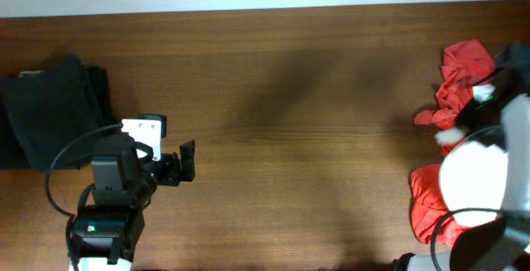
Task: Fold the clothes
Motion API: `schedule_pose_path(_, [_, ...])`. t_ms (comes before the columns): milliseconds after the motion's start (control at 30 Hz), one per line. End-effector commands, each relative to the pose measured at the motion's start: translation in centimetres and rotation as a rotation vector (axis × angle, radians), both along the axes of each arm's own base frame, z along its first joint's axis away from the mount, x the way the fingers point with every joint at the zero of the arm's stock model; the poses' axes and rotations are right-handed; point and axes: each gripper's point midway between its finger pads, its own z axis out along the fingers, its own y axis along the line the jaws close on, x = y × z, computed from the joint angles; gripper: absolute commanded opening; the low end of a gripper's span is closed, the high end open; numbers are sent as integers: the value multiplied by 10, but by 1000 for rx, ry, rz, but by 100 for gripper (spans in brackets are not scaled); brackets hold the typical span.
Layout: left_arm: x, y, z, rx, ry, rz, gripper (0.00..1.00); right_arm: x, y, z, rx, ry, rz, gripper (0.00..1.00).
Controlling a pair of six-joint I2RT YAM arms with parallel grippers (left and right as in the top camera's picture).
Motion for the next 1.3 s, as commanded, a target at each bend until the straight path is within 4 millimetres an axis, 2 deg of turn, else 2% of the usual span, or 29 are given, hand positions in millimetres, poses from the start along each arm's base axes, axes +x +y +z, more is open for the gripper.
schedule_pose_path(0, [2,0,9,-12,-24,2,99,15,4,47,3,-124,129,4])
schedule_pose_path(67, [3,0,11,-13,-31,2,99,35,26,63,82,-221,317,4])
schedule_pose_path(100, [4,0,12,-13,-35,2,99,49,57,81,188,-334,508,4])
schedule_pose_path(133, [4,0,12,-13,-37,2,99,56,99,106,309,-470,738,4])
schedule_pose_path(167, [4,0,12,-13,-37,2,99,52,136,130,402,-592,957,4])
schedule_pose_path(200, [4,0,12,-13,-37,2,99,38,175,155,463,-700,1191,4])
schedule_pose_path(233, [4,0,12,-13,-36,2,99,24,201,167,497,-748,1323,4])
schedule_pose_path(300, [4,0,12,-13,-37,2,99,7,235,168,521,-715,1457,4])
schedule_pose_path(433, [4,-1,12,-13,-37,1,99,-5,289,151,624,-615,1626,4])
schedule_pose_path(600, [4,-1,12,-13,-36,1,99,-2,354,135,726,-563,1766,4])
schedule_pose_path(667, [4,-1,12,-13,-36,1,99,1,374,132,739,-559,1789,5])
schedule_pose_path(700, [4,-1,12,-13,-36,1,99,1,389,129,752,-553,1806,7])
schedule_pose_path(733, [4,-1,12,-13,-37,1,99,6,394,121,723,-516,1785,13])
schedule_pose_path(767, [5,-1,13,-14,-41,1,99,11,393,113,679,-478,1755,28])
schedule_pose_path(800, [7,-1,15,-15,-53,0,99,25,383,101,569,-414,1673,90])
schedule_pose_path(833, [7,-1,15,-15,-55,0,99,49,356,86,390,-334,1491,99])
schedule_pose_path(867, [7,-1,15,-15,-55,0,99,70,319,76,207,-269,1268,99])
schedule_pose_path(900, [7,-1,16,-15,-56,0,99,80,284,73,79,-226,1071,99])
schedule_pose_path(933, [7,-1,16,-15,-59,0,99,80,242,70,-25,-177,836,99])
schedule_pose_path(967, [7,-3,17,-27,-58,-8,99,77,225,68,-28,-153,762,99])
schedule_pose_path(1100, [6,-41,4,-214,39,-135,99,61,185,60,21,-65,665,99])
schedule_pose_path(1167, [5,-63,-18,-313,165,-166,99,53,168,58,27,-26,621,99])
schedule_pose_path(1267, [0,-93,-59,-355,358,-194,99,47,153,56,30,1,590,99])
